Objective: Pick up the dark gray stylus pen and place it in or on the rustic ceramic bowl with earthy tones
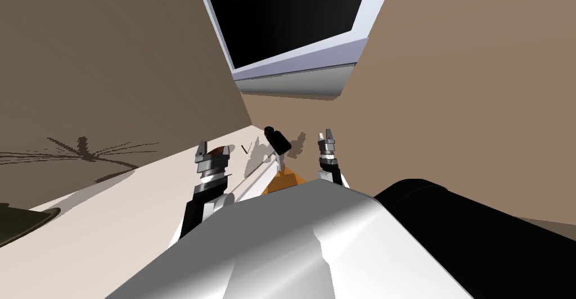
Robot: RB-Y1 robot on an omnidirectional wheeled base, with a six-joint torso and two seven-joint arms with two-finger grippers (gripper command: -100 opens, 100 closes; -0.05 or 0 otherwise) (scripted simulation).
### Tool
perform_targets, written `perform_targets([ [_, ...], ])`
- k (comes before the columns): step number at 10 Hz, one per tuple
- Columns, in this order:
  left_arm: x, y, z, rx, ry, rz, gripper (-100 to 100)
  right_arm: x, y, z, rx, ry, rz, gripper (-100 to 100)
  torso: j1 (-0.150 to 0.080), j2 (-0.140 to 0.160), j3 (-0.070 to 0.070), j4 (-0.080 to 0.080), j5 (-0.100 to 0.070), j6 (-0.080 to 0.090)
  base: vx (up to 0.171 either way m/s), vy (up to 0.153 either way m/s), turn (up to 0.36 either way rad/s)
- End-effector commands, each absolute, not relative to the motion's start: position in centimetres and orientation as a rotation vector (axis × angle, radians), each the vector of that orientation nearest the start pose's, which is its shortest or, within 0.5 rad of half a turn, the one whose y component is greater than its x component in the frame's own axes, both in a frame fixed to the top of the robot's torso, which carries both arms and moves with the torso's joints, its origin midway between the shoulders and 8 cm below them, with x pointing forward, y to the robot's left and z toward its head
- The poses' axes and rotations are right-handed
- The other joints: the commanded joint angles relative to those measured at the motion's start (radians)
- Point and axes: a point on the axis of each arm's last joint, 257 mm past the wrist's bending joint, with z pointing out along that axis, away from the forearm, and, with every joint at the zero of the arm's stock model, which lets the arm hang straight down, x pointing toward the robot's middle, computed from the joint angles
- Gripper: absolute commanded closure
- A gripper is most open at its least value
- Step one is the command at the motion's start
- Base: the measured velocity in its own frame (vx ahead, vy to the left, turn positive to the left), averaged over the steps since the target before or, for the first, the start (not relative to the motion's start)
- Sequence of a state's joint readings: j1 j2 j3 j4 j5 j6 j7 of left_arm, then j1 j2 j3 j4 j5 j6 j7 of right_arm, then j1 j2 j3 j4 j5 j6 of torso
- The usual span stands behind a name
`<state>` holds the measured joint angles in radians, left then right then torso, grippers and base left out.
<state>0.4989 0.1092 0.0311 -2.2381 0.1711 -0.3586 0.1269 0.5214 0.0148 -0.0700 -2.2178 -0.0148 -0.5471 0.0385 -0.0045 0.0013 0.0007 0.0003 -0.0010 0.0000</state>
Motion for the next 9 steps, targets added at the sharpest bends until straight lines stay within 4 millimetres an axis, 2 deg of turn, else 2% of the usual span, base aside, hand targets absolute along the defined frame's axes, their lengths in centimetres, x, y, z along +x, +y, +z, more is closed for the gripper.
perform_targets([
  [1,37.5,30.9,-4.4,-0.97,0.691,-1.478,-100,34.0,-31.0,0.0,0.681,0.619,1.188,0,0.0,0.0,0.0,0.0,0.0,0.0,-0.007,-0.088,-0.024],
  [5,38.4,33.2,-10.8,-1.193,0.664,-1.549,-100,34.0,-31.0,0.0,0.681,0.619,1.188,0,-0.001,0.0,0.0,0.0,0.0,0.0,-0.012,-0.079,-0.029],
  [9,38.7,36.0,-17.6,-1.438,0.562,-1.602,-100,34.0,-31.0,0.0,0.681,0.619,1.188,0,0.0,-0.001,-0.001,0.0,0.0,0.0,0.005,-0.077,-0.035],
])
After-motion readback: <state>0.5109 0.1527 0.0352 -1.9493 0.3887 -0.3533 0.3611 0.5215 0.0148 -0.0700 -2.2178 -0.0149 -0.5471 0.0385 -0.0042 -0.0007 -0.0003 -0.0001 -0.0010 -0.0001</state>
